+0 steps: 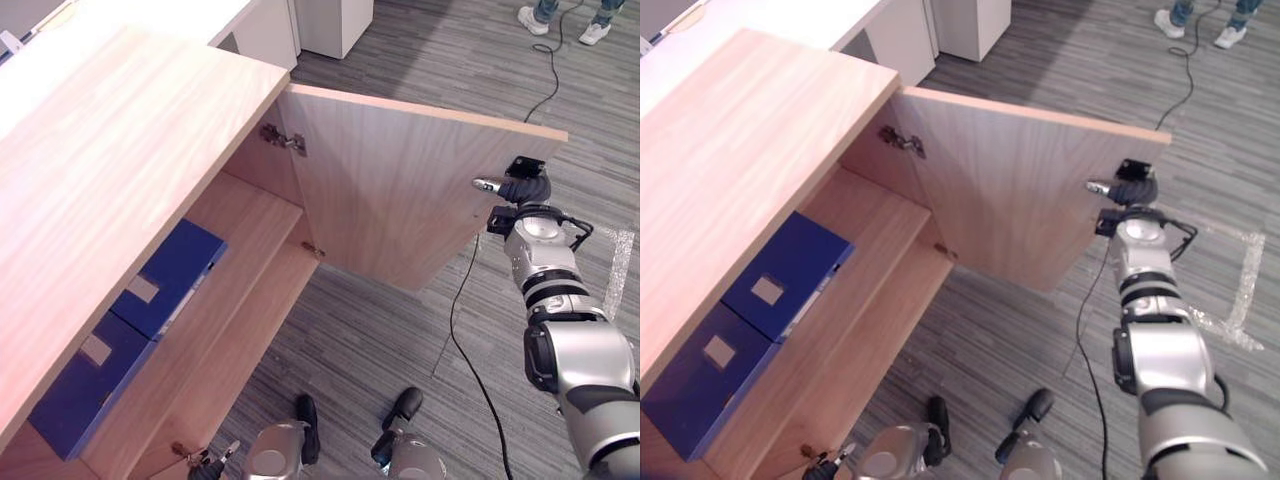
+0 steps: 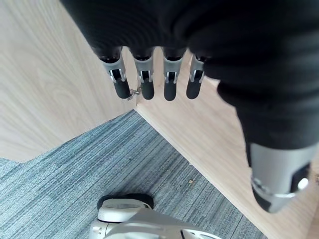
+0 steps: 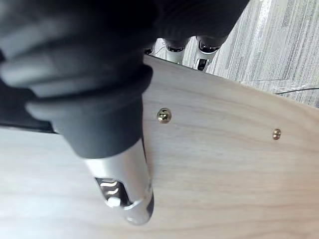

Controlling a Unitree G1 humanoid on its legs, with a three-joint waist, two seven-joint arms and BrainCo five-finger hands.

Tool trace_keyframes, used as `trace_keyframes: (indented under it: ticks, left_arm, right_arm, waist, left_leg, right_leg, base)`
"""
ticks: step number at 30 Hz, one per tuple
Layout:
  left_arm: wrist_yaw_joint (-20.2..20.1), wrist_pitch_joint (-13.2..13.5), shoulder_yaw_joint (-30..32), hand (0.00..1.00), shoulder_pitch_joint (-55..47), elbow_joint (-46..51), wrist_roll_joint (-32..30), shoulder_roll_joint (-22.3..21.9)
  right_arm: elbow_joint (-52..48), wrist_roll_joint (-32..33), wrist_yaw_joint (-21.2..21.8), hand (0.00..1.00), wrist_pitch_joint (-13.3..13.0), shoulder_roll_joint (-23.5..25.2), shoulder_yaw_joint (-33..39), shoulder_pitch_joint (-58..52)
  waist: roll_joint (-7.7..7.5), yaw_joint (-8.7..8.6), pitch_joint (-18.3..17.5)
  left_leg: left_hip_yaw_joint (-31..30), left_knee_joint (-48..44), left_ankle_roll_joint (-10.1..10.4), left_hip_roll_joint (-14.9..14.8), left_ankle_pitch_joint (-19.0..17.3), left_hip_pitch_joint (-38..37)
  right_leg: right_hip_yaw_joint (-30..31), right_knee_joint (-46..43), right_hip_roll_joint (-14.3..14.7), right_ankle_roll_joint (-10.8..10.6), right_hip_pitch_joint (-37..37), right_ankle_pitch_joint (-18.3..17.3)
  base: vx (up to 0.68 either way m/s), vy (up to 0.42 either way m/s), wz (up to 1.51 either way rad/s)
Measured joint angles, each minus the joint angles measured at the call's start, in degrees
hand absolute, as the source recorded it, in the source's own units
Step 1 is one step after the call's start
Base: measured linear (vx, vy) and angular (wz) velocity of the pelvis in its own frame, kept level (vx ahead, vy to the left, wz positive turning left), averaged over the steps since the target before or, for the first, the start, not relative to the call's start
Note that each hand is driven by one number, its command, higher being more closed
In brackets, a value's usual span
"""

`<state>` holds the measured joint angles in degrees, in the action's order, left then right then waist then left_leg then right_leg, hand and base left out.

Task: Walk over to the cabinet, pick up the folder, carry it to the office cabinet, place the folder inside the office cabinet, then close the office cabinet door

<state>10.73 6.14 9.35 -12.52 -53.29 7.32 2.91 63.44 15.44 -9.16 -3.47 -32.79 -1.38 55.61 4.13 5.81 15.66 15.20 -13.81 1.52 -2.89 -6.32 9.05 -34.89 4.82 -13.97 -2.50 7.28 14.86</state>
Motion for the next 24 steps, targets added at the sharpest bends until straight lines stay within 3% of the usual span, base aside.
trace_keyframes:
  ticks: [5,7,11,13,16,19,24]
  left_arm:
    - [-0.1,0.0,-0.1,0.0,0.0,0.0,-0.4,0.1]
    - [-0.6,-0.1,0.0,0.0,-0.3,0.0,-0.8,0.2]
    - [-2.0,0.0,1.0,0.0,-0.2,0.0,-2.4,0.3]
    - [-2.7,0.1,2.2,0.0,-0.2,0.0,-3.4,0.4]
    - [-3.3,0.1,3.2,0.0,-0.1,0.0,-4.5,1.0]
    - [-3.9,0.1,4.0,0.0,0.2,-0.1,-5.5,1.4]
    - [-4.1,0.0,5.7,0.0,0.2,-0.1,-6.4,1.6]
  right_arm:
    - [-5.2,-0.9,3.2,0.0,1.5,-4.9,-11.9,-1.6]
    - [-14.8,-1.0,5.7,0.0,2.1,-10.9,-21.8,-5.7]
    - [-31.2,-2.3,11.5,0.0,2.2,-21.4,-34.5,-10.3]
    - [-42.3,-7.6,18.3,0.0,1.9,-27.9,-41.4,-13.6]
    - [-51.1,-10.6,24.9,0.0,0.2,-30.0,-43.6,-17.5]
    - [-60.0,-12.2,32.4,0.0,-3.6,-28.5,-46.8,-21.9]
    - [-66.7,-12.2,35.1,0.0,-5.9,-25.1,-50.2,-23.1]
  waist:
    - [-0.06,-0.65,0.1]
    - [-0.15,-1.87,0.1]
    - [-0.35,-3.88,-0.1]
    - [-1.22,-4.21,-1.2]
    - [-2.56,-4.42,-2.4]
    - [-3.72,-3.62,-4.4]
    - [-5.29,-1.78,-6.2]
  left_leg:
    - [0.4,-0.6,0.3,-0.7,-0.3,0.4]
    - [0.9,-1.6,0.5,-1.6,-1.0,0.5]
    - [2.5,-2.5,0.9,-3.4,-2.0,0.1]
    - [3.3,-2.3,1.3,-4.4,-2.3,-0.2]
    - [3.6,-1.9,1.5,-5.2,-2.1,-0.9]
    - [3.7,-1.0,2.2,-5.6,-1.4,-1.4]
    - [4.1,-0.4,2.2,-5.2,-0.8,-1.8]
  right_leg:
    - [0.6,0.0,0.6,0.0,0.5,0.0]
    - [1.3,0.0,1.3,0.0,0.6,0.0]
    - [3.6,0.0,3.0,0.1,0.9,-0.1]
    - [4.9,0.1,4.2,0.7,1.3,-0.5]
    - [5.6,0.1,5.2,1.1,1.4,-0.8]
    - [5.9,0.2,5.6,1.2,1.4,-0.9]
    - [6.5,0.4,5.3,1.2,1.4,-0.9]
  base:
    - [0.0,0.021,-0.07]
    - [0.03,0.027,-0.16]
    - [0.04,0.014,-0.32]
    - [0.03,-0.012,-0.32]
    - [0.04,-0.027,-0.18]
    - [0.01,-0.007,-0.02]
    - [-0.01,0.014,-0.02]
